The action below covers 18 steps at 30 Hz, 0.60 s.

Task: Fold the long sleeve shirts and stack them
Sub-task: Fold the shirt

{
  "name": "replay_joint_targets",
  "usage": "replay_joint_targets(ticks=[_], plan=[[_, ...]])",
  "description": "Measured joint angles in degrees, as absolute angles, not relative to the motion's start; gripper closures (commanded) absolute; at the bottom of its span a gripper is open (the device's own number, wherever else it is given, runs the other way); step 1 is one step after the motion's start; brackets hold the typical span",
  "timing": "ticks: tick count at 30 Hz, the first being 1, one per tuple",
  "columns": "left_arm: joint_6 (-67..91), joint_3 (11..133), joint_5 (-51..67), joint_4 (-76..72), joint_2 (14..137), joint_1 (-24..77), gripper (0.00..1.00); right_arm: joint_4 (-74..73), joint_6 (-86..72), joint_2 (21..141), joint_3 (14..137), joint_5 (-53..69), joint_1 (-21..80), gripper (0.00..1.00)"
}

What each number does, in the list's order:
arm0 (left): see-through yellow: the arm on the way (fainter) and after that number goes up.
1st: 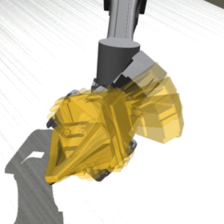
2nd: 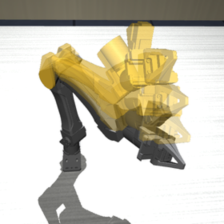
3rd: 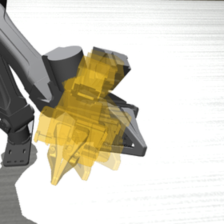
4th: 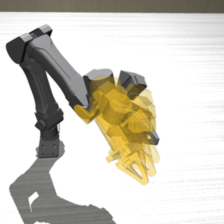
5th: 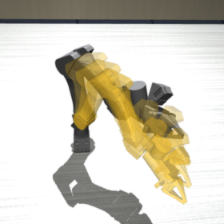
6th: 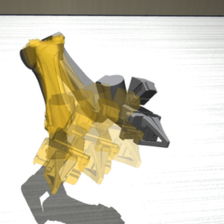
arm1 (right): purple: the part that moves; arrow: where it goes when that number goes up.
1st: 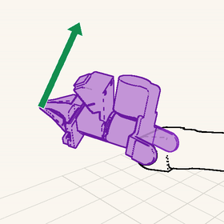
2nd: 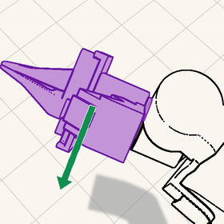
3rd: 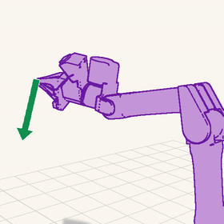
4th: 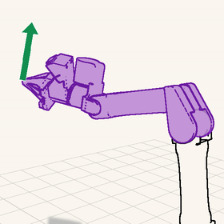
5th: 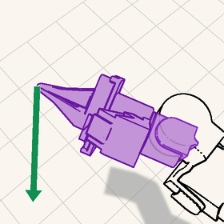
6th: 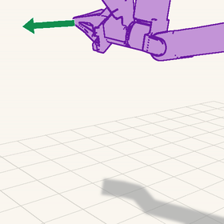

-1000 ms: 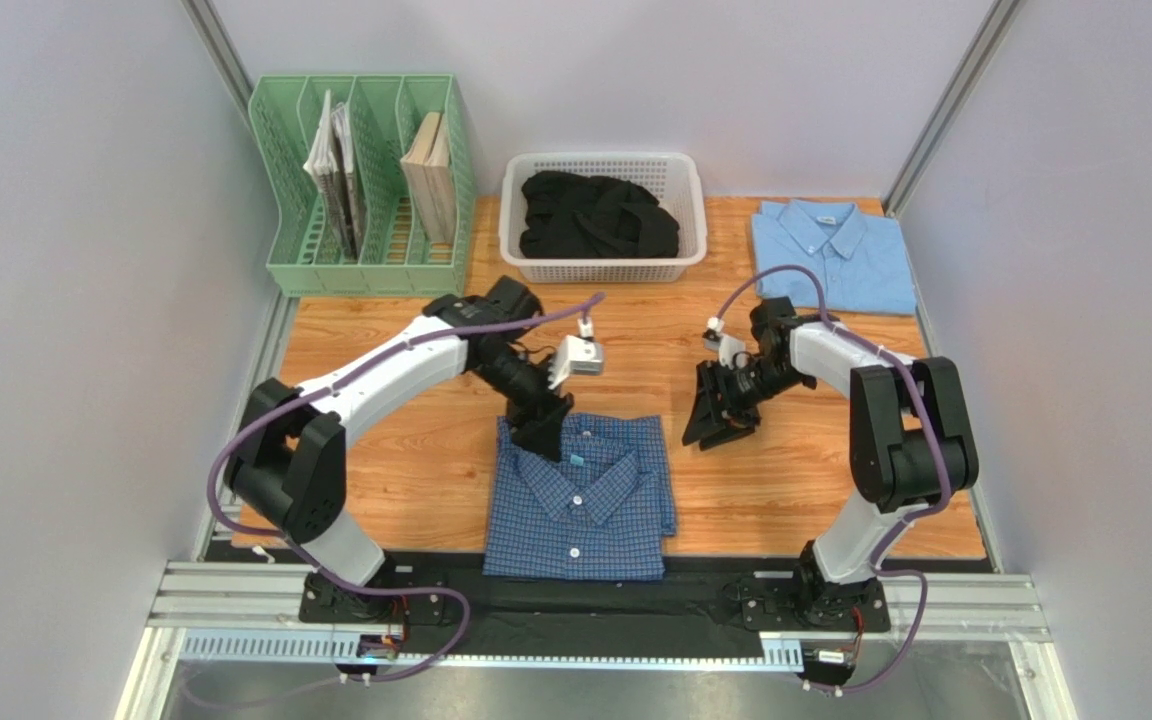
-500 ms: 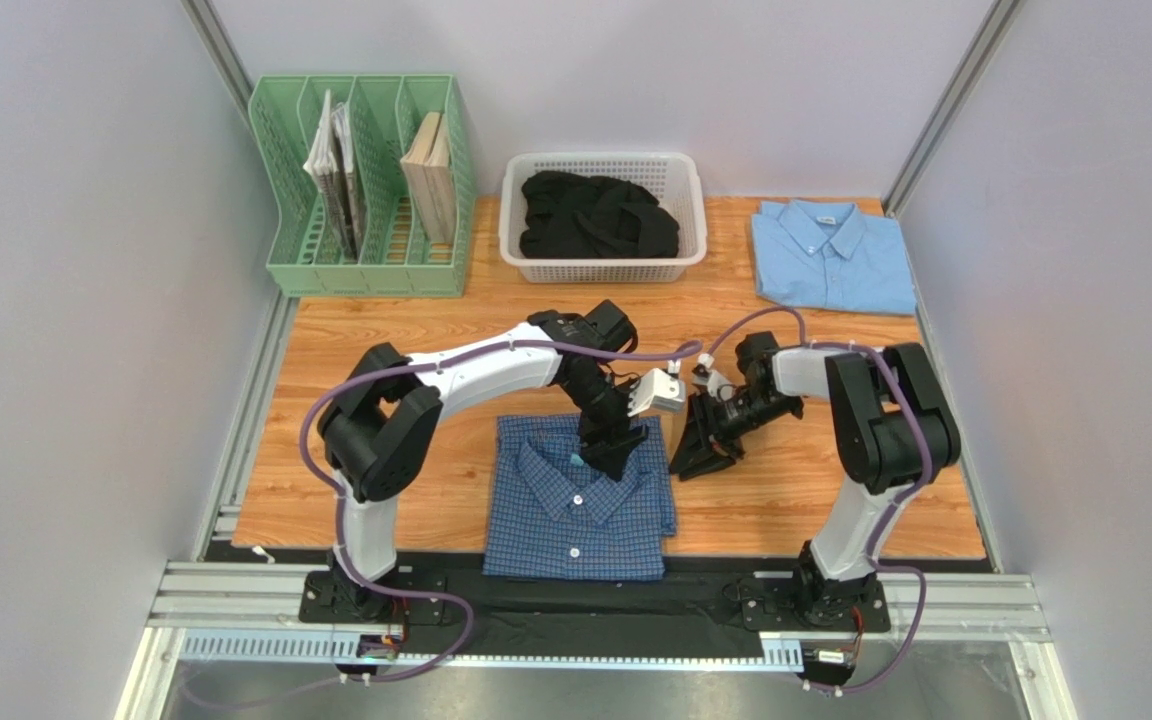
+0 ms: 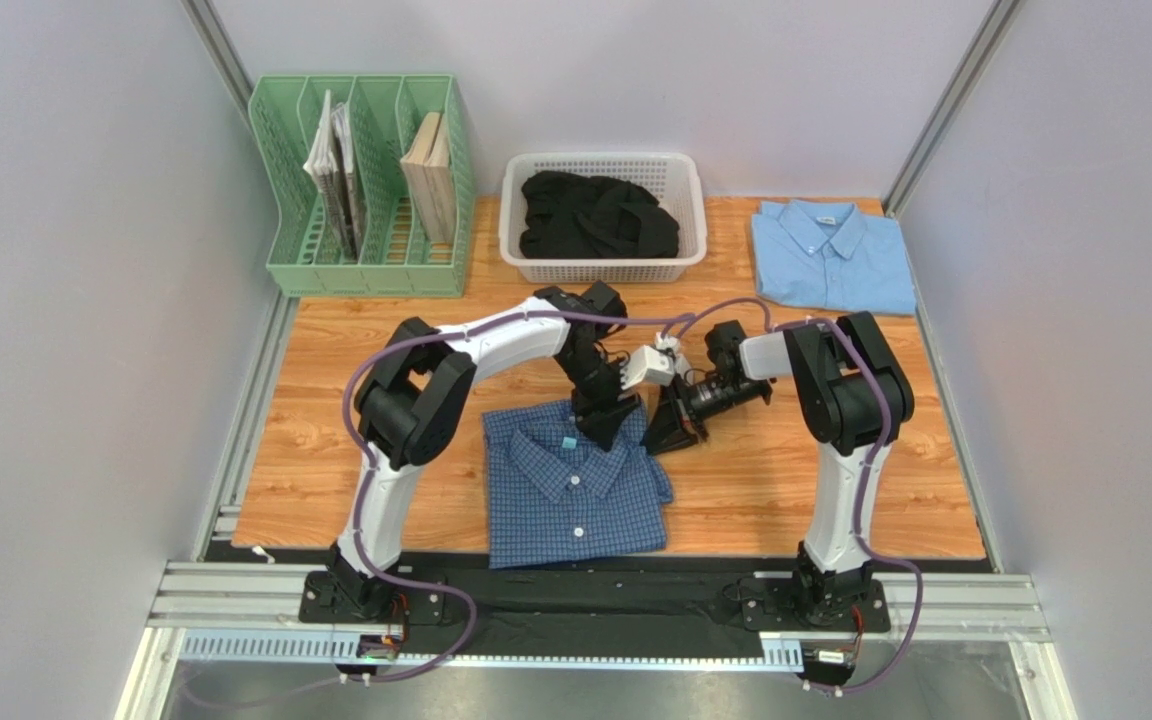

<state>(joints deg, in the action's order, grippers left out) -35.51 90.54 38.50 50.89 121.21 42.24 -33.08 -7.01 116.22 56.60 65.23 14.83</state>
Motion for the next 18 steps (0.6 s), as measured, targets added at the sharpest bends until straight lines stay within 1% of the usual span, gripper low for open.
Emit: replay_joint_targets(ticks=[2,4,5,6,8,9,10,12,14,18], plan=[[-36.42,93.56,38.28,52.69,123.00,40.49,0.40,-31.73,-8.27,117.36,58.24,65.49,14.87,0.89],[-37.30,97.51,37.60,54.17,125.49,39.18,0.38,-29.36,-10.48,118.54,60.18,65.04,14.94,0.86],[-37.87,100.09,37.58,55.66,127.04,38.52,0.37,-28.08,-12.01,118.89,60.95,64.55,14.94,0.79],[-38.35,103.02,37.56,57.19,128.68,37.93,0.34,-26.76,-13.67,119.15,61.63,63.81,14.94,0.78],[-39.53,106.41,37.71,58.96,130.39,37.17,0.32,-25.58,-15.66,119.48,62.67,62.59,14.92,0.74],[-40.21,107.37,37.87,59.59,130.65,36.88,0.30,-25.39,-16.32,119.66,63.26,62.06,14.92,0.68],[-40.75,107.57,38.04,60.03,130.63,36.58,0.29,-25.50,-16.75,119.70,63.59,61.63,14.92,0.65],[-41.30,107.37,38.57,60.97,129.93,36.18,0.25,-26.13,-17.28,119.63,63.94,60.90,14.68,0.62],[-41.32,106.37,38.70,60.58,128.99,36.05,0.23,-26.94,-17.52,119.33,63.96,60.60,14.57,0.59],[-40.95,104.77,38.39,59.57,127.20,35.94,0.21,-28.49,-17.85,117.80,62.94,59.27,14.17,0.58]])
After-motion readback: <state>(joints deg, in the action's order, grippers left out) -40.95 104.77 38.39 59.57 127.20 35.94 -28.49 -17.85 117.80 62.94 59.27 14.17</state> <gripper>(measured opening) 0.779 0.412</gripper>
